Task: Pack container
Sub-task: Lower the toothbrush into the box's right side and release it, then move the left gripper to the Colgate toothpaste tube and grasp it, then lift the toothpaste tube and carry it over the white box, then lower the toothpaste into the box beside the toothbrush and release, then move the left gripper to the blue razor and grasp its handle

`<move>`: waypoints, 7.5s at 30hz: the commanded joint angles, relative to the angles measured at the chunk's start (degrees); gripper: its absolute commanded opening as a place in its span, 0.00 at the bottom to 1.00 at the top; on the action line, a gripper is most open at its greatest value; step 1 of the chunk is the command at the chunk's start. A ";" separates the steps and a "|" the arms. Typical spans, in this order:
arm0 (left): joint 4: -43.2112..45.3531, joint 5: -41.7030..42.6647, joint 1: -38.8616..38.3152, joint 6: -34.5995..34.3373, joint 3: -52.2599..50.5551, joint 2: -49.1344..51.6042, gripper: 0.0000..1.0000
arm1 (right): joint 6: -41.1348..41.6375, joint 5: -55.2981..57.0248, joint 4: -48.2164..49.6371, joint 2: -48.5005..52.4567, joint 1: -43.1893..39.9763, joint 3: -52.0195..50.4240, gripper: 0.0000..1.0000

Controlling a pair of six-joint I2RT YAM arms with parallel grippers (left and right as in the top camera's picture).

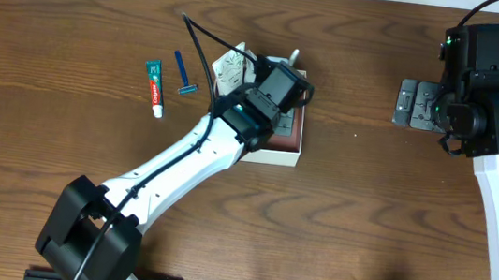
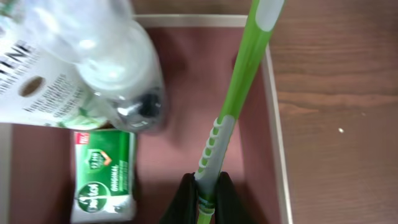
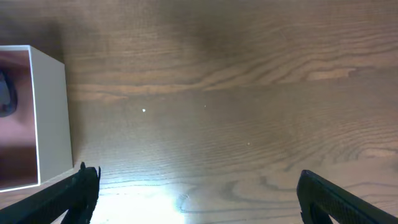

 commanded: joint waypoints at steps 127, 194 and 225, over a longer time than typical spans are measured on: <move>-0.11 -0.42 36.20 16.52 1.86 11.98 0.19 | 0.90 0.81 -0.02 -0.31 -0.22 0.66 0.99; 3.80 10.97 2.56 11.02 5.55 -9.40 0.48 | 0.87 0.81 -0.04 -0.31 -0.22 0.66 0.99; 1.53 -6.45 27.21 14.08 5.51 3.41 0.54 | 0.90 0.81 -0.04 -0.31 -0.22 0.66 0.99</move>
